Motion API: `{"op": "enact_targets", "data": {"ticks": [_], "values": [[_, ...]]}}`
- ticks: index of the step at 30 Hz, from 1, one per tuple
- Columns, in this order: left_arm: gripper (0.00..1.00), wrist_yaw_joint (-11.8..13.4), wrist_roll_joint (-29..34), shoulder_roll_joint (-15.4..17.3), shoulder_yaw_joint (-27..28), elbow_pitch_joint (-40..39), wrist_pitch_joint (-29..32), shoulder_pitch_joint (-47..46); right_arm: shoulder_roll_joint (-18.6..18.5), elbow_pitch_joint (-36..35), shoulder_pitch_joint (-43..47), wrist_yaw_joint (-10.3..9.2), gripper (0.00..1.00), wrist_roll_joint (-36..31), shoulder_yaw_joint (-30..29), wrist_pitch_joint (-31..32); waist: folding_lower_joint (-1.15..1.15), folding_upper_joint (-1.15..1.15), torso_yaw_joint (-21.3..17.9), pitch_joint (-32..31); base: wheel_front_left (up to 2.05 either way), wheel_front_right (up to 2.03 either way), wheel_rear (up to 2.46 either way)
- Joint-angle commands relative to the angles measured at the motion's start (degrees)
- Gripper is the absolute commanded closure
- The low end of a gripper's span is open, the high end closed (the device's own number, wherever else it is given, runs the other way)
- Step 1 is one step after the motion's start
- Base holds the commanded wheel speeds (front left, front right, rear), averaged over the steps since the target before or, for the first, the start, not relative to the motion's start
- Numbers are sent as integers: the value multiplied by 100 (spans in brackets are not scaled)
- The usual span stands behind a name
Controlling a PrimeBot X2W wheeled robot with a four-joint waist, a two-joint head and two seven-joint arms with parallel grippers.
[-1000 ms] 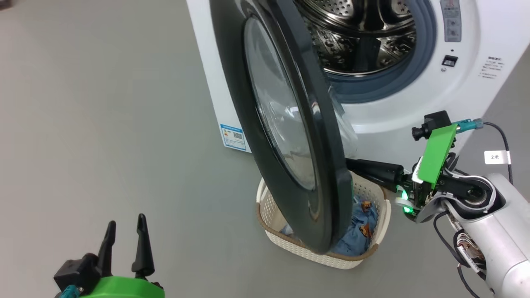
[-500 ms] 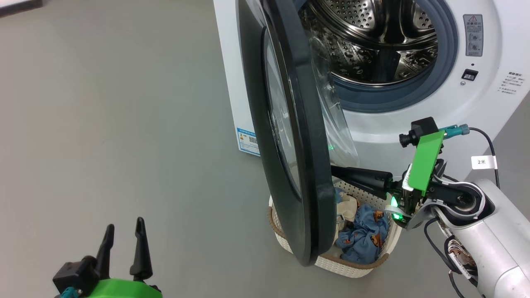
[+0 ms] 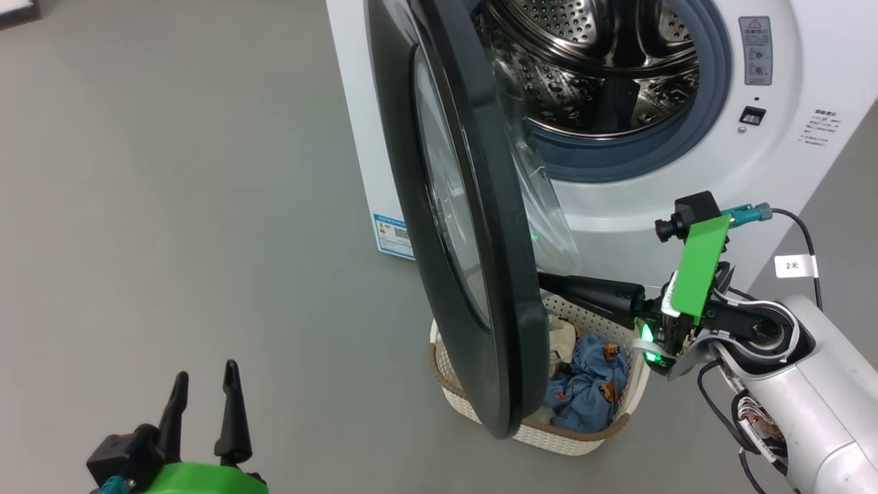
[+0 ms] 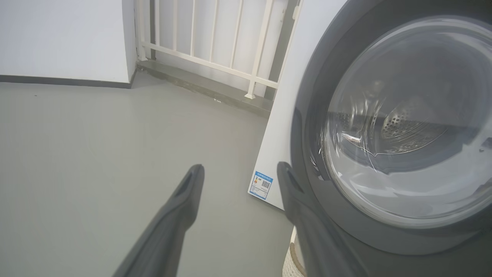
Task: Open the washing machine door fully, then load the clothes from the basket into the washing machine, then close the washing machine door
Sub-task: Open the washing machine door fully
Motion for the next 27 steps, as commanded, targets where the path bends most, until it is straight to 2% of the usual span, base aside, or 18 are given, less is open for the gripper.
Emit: {"op": "enact_targets", "data": {"ticks": [1,2,4,5,13,18,27], "values": [[0,21,13,121,175,-120,-38,-76,6,-161,-28,34,100,-41,5,-69,0,0,-41,3,0,0,0],[0,19,18,121,170,-122,-38,-79,6,-154,-30,34,96,-54,-14,-114,0,0,-61,3,0,0,0],[0,22,76,157,135,-107,-38,-78,1,-143,-36,34,59,-64,-23,-140,0,0,-112,-7,0,0,0],[0,26,99,189,123,-83,-38,-86,-11,-186,-39,34,0,-81,-45,-177,0,0,-170,-18,0,0,0],[0,43,175,223,39,-183,-38,-60,-74,-503,117,34,0,-88,-284,-462,0,0,-406,-77,0,0,0],[0,61,188,238,-12,-283,-37,-30,-170,-939,364,34,0,-306,-452,-810,0,0,-610,-101,0,0,0],[0,96,178,262,-72,-400,-35,27,-269,-1819,870,34,0,-1373,-603,-2013,0,0,-1124,-137,0,0,0]]}}
